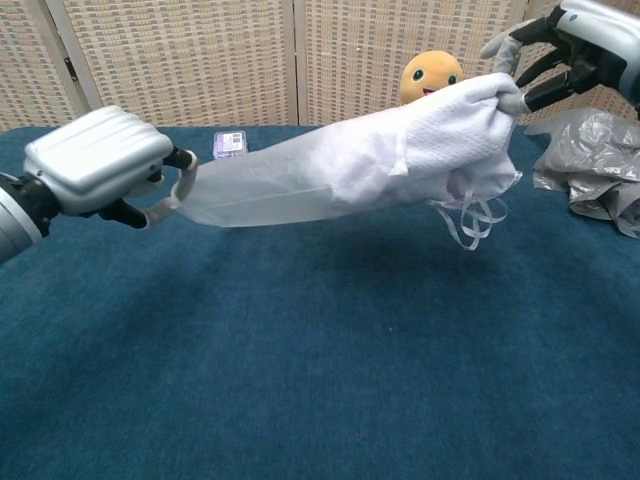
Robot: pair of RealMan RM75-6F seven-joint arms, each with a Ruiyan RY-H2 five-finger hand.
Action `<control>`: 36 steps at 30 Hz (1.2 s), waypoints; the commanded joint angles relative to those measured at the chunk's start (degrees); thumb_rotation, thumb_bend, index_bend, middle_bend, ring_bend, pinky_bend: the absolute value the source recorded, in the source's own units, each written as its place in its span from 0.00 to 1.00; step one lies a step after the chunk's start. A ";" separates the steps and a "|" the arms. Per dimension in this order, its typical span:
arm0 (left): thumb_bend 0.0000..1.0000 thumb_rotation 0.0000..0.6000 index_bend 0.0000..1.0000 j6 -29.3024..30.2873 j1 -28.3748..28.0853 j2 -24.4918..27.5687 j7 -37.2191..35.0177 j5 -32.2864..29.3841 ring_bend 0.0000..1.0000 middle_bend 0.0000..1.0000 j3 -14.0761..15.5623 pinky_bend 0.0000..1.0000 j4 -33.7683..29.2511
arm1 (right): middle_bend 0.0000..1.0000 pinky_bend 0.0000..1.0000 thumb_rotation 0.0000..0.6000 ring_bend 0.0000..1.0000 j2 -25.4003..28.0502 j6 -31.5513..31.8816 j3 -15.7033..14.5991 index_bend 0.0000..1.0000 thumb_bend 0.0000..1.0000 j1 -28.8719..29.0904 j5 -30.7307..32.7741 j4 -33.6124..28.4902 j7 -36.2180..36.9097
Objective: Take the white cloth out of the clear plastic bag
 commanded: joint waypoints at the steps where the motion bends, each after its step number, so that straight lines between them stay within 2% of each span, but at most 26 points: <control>1: 0.49 1.00 0.63 0.57 0.69 1.07 -0.98 -0.50 0.86 1.00 -0.32 0.93 0.36 | 0.22 0.29 1.00 0.06 0.99 0.54 0.57 0.77 0.65 -0.18 0.46 -0.86 -0.13; 11: 0.49 1.00 0.63 1.13 2.64 3.87 -3.58 -1.48 0.86 1.00 -0.18 0.93 1.83 | 0.22 0.29 1.00 0.06 2.94 1.35 0.83 0.77 0.65 -0.81 1.53 -2.28 0.34; 19: 0.49 1.00 0.63 1.29 3.56 3.95 -5.24 -1.70 0.86 1.00 0.03 0.94 3.07 | 0.22 0.29 1.00 0.06 2.15 0.44 -0.41 0.77 0.65 -0.34 1.31 -1.14 0.52; 22: 0.49 1.00 0.57 1.24 3.65 4.30 -5.79 -1.52 0.86 1.00 0.09 0.94 2.87 | 0.22 0.29 1.00 0.06 2.16 0.23 -0.80 0.77 0.61 -0.14 0.73 -1.22 0.70; 23: 0.49 1.00 0.51 1.11 3.68 4.45 -5.88 -1.53 0.86 1.00 0.12 0.94 2.74 | 0.22 0.29 1.00 0.06 2.19 0.22 -0.95 0.76 0.55 -0.11 0.49 -1.32 0.74; 25: 0.48 1.00 0.35 0.80 3.75 4.71 -6.11 -1.72 0.86 1.00 0.12 0.95 2.31 | 0.21 0.28 1.00 0.06 2.31 0.28 -1.23 0.66 0.41 -0.05 -0.03 -1.47 0.66; 26: 0.44 1.00 0.30 0.59 3.72 4.95 -6.28 -1.60 0.86 1.00 0.22 0.95 2.08 | 0.21 0.28 1.00 0.06 2.38 0.39 -1.37 0.59 0.32 -0.01 -0.32 -1.58 0.50; 29: 0.28 1.00 0.17 0.45 3.79 5.24 -6.53 -1.71 0.84 1.00 0.11 0.95 1.69 | 0.20 0.28 1.00 0.06 2.73 0.40 -1.64 0.36 0.06 0.13 -0.68 -2.17 -0.14; 31: 0.15 1.00 0.08 0.50 3.85 5.35 -6.50 -1.76 0.83 1.00 -0.01 0.95 1.47 | 0.19 0.28 1.00 0.06 2.88 0.37 -1.68 0.23 0.00 0.31 -0.72 -2.48 -0.71; 33: 0.09 1.00 0.04 0.66 3.91 5.47 -6.49 -1.76 0.82 0.98 -0.16 0.95 1.16 | 0.19 0.28 1.00 0.06 3.00 0.14 -1.65 0.10 0.00 0.61 -0.62 -2.86 -1.22; 36: 0.05 1.00 0.00 0.91 3.98 5.53 -6.29 -1.86 0.79 0.95 -0.46 0.95 0.74 | 0.19 0.28 1.00 0.06 2.98 -0.34 -1.52 0.01 0.00 1.22 -0.58 -3.31 -1.55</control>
